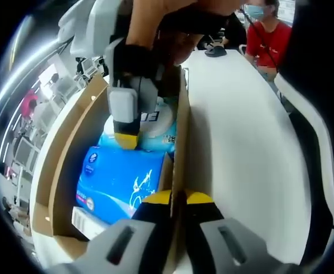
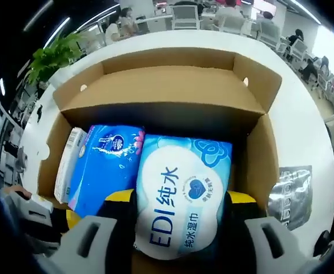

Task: Operate the shoe box by opening the lid, removing the specified soft item, and placing it in the target area until the item is outside and the box remains undamaged.

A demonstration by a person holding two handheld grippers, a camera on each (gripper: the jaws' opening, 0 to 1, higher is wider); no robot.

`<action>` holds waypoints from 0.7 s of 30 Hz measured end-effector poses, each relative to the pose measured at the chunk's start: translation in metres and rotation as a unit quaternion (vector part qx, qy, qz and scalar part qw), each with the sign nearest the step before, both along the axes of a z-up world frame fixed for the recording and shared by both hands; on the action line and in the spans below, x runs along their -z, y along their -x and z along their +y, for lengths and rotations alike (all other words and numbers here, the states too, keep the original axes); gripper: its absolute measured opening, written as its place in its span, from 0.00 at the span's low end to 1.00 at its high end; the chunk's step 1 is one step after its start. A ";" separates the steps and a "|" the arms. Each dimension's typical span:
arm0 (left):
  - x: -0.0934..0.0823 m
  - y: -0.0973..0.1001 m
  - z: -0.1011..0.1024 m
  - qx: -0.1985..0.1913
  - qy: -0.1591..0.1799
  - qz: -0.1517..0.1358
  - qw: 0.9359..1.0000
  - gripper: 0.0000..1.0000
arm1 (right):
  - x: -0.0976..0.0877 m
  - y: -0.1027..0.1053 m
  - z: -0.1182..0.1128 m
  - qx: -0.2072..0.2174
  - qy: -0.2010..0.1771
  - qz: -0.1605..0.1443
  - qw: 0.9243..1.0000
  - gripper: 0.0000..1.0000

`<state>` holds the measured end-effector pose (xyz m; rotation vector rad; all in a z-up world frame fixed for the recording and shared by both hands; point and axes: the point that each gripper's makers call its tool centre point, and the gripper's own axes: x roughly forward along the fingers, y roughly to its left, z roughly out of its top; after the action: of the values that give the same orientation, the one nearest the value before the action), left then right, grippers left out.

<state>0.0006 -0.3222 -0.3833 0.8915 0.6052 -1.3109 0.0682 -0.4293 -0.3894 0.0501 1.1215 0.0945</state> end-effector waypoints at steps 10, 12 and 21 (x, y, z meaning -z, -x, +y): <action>0.002 0.000 0.000 -0.002 -0.005 0.003 1.000 0.05 | -0.003 0.004 0.007 0.002 -0.004 0.002 1.000 0.62; 0.002 0.000 0.000 -0.005 -0.005 0.005 1.000 0.05 | -0.002 0.004 0.007 0.000 -0.005 0.000 1.000 0.62; 0.003 0.000 0.000 -0.002 -0.008 0.001 1.000 0.05 | 0.010 -0.005 0.003 -0.009 -0.015 0.036 0.999 0.64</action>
<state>0.0004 -0.3220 -0.3861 0.9016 0.6197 -1.3045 0.0729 -0.4259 -0.3994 0.0710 1.1920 0.1270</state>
